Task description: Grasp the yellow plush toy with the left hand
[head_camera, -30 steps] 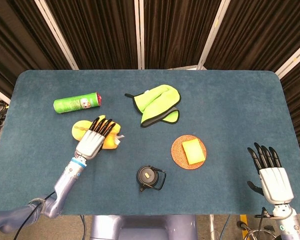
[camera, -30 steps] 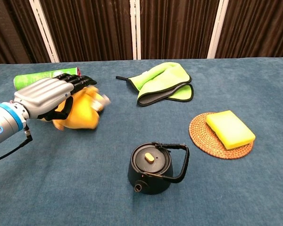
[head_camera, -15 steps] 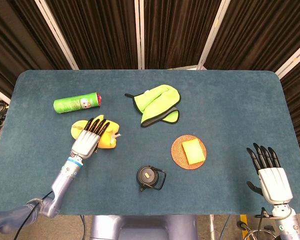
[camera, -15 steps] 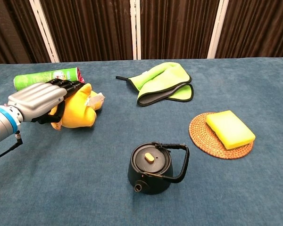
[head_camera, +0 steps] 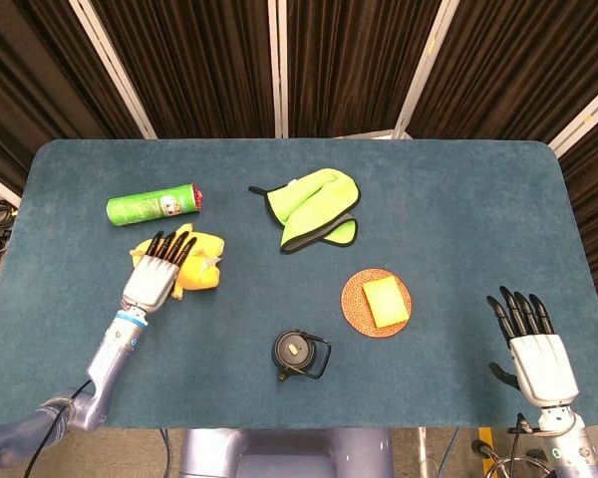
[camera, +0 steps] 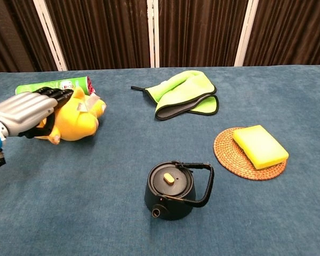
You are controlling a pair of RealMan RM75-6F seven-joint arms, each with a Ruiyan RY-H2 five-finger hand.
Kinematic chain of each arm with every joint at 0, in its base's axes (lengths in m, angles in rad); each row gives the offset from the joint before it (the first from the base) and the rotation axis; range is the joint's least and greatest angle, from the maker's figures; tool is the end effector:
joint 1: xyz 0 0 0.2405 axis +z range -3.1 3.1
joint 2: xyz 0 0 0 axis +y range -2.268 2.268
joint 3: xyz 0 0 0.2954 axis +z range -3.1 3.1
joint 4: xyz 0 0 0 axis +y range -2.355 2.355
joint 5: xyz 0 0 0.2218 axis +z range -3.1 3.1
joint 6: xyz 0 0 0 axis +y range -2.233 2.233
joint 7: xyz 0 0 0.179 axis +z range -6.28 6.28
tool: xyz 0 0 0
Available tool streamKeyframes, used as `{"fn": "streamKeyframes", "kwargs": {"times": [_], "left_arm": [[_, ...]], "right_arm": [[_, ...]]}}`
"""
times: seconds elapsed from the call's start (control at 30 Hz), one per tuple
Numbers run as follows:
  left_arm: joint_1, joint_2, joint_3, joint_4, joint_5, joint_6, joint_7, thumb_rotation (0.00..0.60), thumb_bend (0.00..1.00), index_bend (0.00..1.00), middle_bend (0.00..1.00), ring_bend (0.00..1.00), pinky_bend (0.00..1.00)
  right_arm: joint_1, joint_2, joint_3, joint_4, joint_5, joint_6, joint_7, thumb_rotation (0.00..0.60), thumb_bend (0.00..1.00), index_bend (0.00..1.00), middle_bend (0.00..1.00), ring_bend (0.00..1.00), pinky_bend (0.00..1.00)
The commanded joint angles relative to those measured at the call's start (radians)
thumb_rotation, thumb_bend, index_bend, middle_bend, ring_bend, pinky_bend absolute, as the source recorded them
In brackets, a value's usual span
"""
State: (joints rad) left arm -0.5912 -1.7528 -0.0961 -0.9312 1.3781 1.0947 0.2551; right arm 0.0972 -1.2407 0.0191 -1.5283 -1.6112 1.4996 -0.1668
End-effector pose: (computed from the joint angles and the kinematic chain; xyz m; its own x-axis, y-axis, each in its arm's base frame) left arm -0.2791 0.4006 -0.0563 0.6667 0.0637 0.7426 0.7206 -0.3098 -0.6203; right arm -0.3376 -0.2166 0.1184 0.5175 0.0055 0.8557 -0.8480 -0.1306 0.5137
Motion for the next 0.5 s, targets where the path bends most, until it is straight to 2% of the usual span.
{"fn": "streamKeyframes", "kwargs": {"times": [0.03,0.3,0.5], "left_arm": [[0.006,0.007,0.0,0.011,0.0,0.004,-0.013,0.6,1.0,0.0,0.0,0.0,0.0],[0.024,0.029,-0.005,0.016,0.017,0.051,-0.071,0.6,1.0,0.0,0.0,0.0,0.0],[0.038,0.066,-0.007,-0.052,0.062,0.137,-0.109,0.6,1.0,0.0,0.0,0.0,0.0]], "right_arm": [[0.0,-0.001,-0.001,0.0,-0.001,-0.001,-0.003,0.6,0.12,0.0,0.0,0.0,0.0],[0.0,-0.003,-0.001,0.0,0.0,0.0,-0.007,0.6,0.13,0.0,0.0,0.0,0.0],[-0.001,-0.002,-0.001,-0.002,-0.001,0.003,-0.007,0.6,0.12,0.0,0.0,0.0,0.0]]}}
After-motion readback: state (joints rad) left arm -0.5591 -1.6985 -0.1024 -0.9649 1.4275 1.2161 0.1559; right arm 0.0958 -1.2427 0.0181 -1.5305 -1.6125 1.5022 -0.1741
